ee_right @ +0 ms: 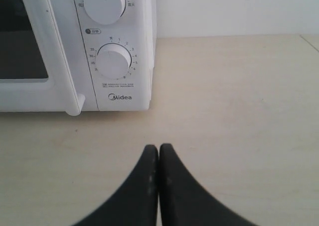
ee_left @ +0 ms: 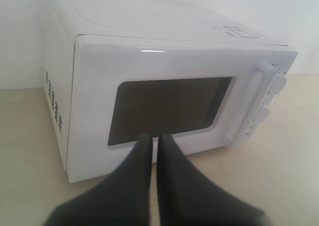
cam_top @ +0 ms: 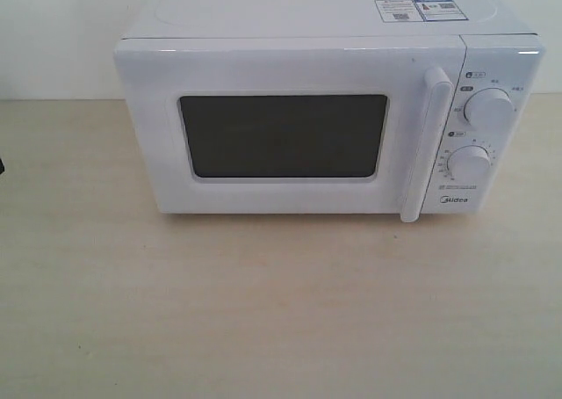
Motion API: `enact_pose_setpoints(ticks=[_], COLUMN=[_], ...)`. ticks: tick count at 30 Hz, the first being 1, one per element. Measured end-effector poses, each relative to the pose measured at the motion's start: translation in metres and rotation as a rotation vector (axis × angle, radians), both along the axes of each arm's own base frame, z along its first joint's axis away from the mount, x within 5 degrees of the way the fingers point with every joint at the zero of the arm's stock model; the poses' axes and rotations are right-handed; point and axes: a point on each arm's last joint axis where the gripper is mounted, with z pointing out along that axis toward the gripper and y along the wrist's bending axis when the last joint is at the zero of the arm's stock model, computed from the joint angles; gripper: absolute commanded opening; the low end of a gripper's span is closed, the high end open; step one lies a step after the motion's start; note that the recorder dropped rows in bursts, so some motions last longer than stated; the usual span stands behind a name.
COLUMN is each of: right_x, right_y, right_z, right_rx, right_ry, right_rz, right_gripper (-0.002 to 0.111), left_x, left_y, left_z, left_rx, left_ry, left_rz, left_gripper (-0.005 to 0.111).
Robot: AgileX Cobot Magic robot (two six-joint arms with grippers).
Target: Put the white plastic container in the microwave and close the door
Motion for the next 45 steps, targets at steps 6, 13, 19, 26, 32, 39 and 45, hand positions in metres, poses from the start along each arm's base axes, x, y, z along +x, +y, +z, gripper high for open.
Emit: enact_pose_setpoints(ticks=[6,13,19,26,32,39,45], right_x=[0.000,0.000,0.000,0.000,0.000,0.000,0.000], right_y=[0.000,0.000,0.000,0.000,0.000,0.000,0.000], right_z=[0.000,0.000,0.000,0.000,0.000,0.000,0.000], right_rx=[0.000,0.002,0.002,0.002,0.002,0.002,0.002], right_ry=[0.000,0.000,0.000,0.000,0.000,0.000,0.000], right_rz=[0.000,-0.001,-0.001,-0.001,-0.001,-0.001,-0.001], right_gripper=[0.000,0.000,0.000,0.000,0.000,0.000,0.000], left_x=[0.000,0.000,-0.001,-0.013,-0.032,-0.035,-0.033], left_y=[0.000,0.000,0.004,0.027,0.049,0.054,0.057], left_z=[0.000,0.000,0.003,0.018,0.014,-0.030,-0.047], left_rx=[0.000,0.000,0.048,0.190,0.216,0.253,0.205], left_ry=[0.000,0.000,-0.063,-0.282,-0.379,-0.311,-0.249], left_rz=[0.000,0.000,0.029,0.193,0.403,0.464,0.498], left_gripper=[0.004,0.004,0.004,0.004,0.004,0.004,0.004])
